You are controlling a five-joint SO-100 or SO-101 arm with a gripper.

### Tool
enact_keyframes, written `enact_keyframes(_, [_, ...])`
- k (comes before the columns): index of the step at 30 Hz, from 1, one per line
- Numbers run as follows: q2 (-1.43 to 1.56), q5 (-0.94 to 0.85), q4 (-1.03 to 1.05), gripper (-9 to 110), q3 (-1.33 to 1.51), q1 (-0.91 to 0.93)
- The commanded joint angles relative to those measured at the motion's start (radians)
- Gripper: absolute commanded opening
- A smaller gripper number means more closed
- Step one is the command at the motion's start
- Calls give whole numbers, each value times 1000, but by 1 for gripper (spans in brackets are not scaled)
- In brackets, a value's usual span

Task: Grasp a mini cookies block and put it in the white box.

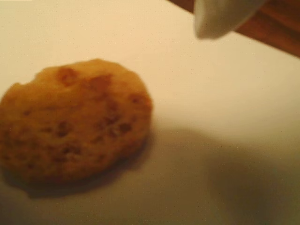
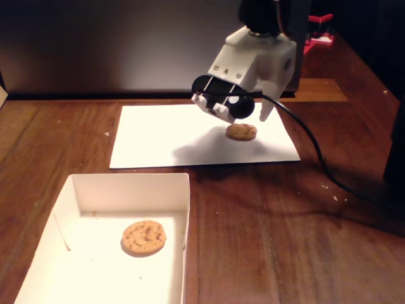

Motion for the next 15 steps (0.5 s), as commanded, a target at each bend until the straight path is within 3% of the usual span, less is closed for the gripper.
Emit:
enact_keyframes(1, [0, 9, 0, 35, -132, -3])
enact_keyframes(15, [-74, 11, 18, 37, -150, 21])
